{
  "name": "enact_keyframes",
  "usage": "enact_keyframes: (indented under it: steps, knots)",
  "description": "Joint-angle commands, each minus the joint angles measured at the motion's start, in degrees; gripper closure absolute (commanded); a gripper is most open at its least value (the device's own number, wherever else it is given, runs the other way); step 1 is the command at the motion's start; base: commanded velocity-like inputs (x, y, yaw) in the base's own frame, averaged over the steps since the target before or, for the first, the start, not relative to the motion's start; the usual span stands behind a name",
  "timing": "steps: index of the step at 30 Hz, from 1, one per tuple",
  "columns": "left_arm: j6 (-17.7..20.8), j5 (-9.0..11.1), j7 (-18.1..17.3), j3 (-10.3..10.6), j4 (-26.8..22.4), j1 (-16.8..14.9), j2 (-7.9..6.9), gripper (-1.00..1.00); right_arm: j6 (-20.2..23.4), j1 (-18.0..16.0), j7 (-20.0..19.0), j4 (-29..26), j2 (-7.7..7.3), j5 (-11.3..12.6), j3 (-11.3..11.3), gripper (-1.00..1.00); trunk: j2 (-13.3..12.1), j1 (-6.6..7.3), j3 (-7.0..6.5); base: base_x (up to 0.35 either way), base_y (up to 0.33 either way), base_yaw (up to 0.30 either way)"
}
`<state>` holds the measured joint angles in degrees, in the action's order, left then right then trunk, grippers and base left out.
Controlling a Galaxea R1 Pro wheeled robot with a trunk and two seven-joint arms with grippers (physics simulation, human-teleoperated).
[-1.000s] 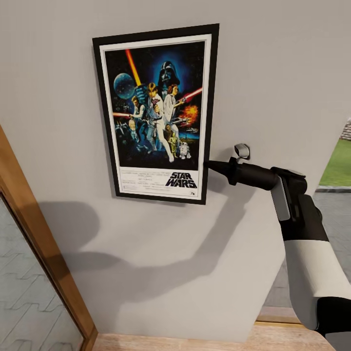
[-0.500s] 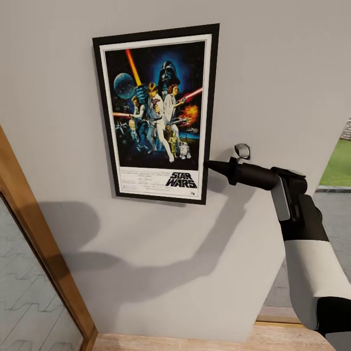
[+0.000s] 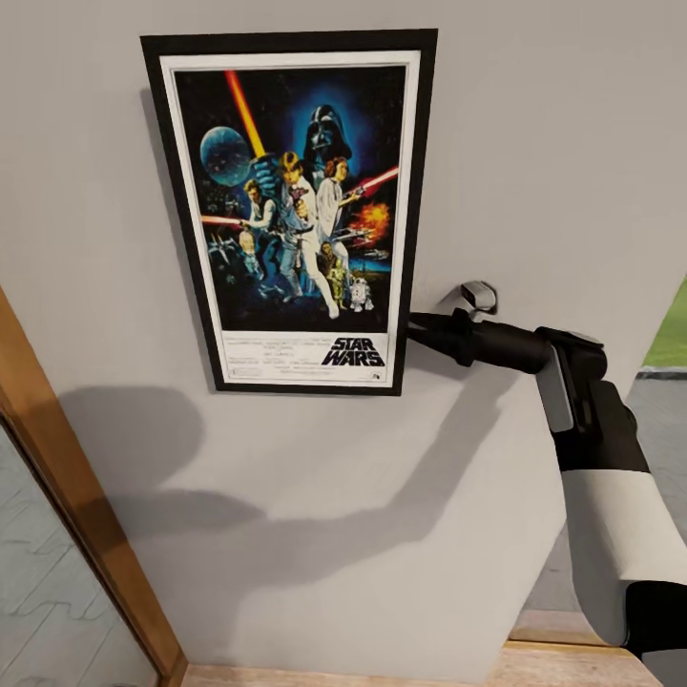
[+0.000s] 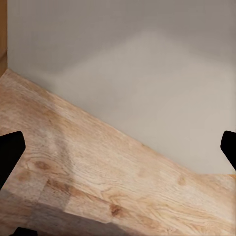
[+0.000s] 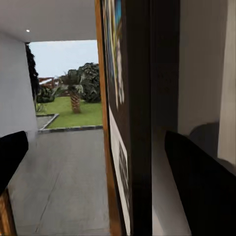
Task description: Pick up the poster from the kitchen countertop and hang it on one of the wall nails in the kitchen.
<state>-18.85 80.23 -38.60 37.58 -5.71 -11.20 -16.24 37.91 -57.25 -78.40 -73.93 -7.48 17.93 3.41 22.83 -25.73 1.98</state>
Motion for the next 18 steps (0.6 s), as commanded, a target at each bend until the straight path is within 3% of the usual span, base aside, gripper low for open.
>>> enact_keyframes:
  steps: [1,9,18]
  knots:
    - [-0.3,0.4,-0.1,0.5,0.0,0.0,-0.02,-1.0,0.3,-0.1,3.9,0.1,-0.06,-0.4,0.0,-1.0,0.1,-0.05,0.14,0.006,0.0,0.0]
    - [-0.3,0.4,-0.1,0.5,0.0,0.0,-0.02,-1.0,0.3,-0.1,3.9,0.0,-0.29,-0.4,0.0,-1.0,0.1,-0.05,0.14,-0.03,0.0,0.0]
    - [-0.3,0.4,-0.1,0.5,0.0,0.0,-0.02,-1.0,0.3,-0.1,3.7,0.0,-0.5,-0.3,0.0,-1.0,0.1,-0.05,0.14,-0.291,0.0,0.0]
